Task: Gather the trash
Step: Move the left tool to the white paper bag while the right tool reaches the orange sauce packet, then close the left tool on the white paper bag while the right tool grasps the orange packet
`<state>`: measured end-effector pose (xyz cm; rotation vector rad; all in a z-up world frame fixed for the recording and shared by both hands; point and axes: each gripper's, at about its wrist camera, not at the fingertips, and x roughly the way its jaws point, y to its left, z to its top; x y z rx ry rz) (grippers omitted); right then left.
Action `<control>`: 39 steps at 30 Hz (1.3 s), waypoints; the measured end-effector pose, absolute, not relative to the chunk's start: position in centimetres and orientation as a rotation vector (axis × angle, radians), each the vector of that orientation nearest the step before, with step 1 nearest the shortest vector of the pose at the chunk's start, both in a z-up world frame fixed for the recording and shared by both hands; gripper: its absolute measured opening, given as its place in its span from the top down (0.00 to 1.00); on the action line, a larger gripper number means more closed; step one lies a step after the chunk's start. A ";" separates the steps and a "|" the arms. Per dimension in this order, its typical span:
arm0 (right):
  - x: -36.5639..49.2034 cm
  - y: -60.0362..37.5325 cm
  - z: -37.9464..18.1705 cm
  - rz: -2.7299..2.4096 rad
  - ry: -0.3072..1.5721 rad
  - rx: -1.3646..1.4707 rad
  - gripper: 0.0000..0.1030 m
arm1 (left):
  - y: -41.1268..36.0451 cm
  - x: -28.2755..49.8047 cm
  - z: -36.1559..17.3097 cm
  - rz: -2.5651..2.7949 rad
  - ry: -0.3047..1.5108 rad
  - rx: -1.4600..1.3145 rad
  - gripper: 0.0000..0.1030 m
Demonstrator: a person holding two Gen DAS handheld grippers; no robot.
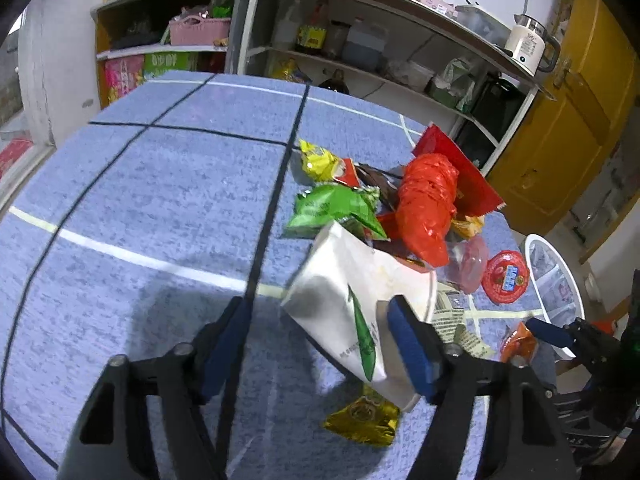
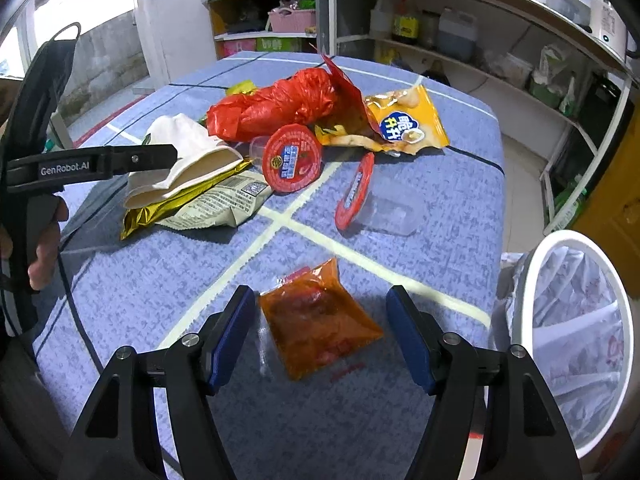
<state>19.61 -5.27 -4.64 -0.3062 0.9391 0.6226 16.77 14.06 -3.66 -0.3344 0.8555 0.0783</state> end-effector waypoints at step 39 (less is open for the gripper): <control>19.3 -16.2 0.3 0.435 0.831 -0.038 0.97 | 4.8 14.8 3.6 -0.198 0.641 -0.217 0.81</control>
